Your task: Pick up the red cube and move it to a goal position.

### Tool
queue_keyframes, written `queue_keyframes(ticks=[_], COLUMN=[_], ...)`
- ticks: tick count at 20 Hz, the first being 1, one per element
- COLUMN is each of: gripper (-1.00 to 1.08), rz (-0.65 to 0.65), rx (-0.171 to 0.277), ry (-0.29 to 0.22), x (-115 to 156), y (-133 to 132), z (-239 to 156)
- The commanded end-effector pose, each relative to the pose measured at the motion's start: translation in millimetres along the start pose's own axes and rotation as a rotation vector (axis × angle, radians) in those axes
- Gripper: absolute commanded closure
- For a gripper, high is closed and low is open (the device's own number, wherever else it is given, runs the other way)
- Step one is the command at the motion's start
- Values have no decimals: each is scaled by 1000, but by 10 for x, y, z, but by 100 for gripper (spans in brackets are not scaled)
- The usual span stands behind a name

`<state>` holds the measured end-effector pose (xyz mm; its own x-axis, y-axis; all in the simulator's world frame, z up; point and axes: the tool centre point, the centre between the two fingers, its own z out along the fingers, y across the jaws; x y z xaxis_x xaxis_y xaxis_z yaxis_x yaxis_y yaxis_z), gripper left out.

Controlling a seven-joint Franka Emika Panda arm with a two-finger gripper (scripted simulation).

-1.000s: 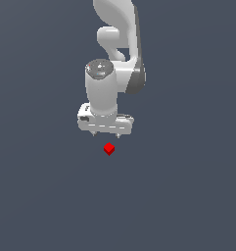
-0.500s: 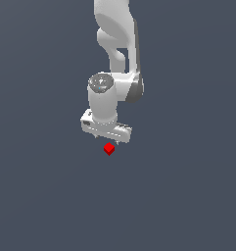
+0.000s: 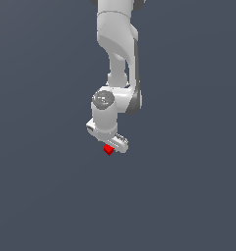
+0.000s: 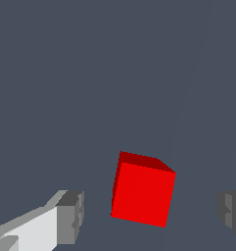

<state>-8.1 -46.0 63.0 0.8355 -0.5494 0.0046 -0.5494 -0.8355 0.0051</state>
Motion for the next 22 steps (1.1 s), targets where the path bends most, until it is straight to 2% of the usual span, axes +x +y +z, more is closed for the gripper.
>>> queue_keyframes(ticks=[1,8,14,15,22], gripper=[-92,-92,-92,108,108], rz=[62,171,200,200,200], rx=[1,3,4,4,4], ry=[0,-4,-5,-5,-5], x=[-10,-32,-36,-36,-36], y=[1,-5,-12,-12,-12], z=[129,368,430,430,430])
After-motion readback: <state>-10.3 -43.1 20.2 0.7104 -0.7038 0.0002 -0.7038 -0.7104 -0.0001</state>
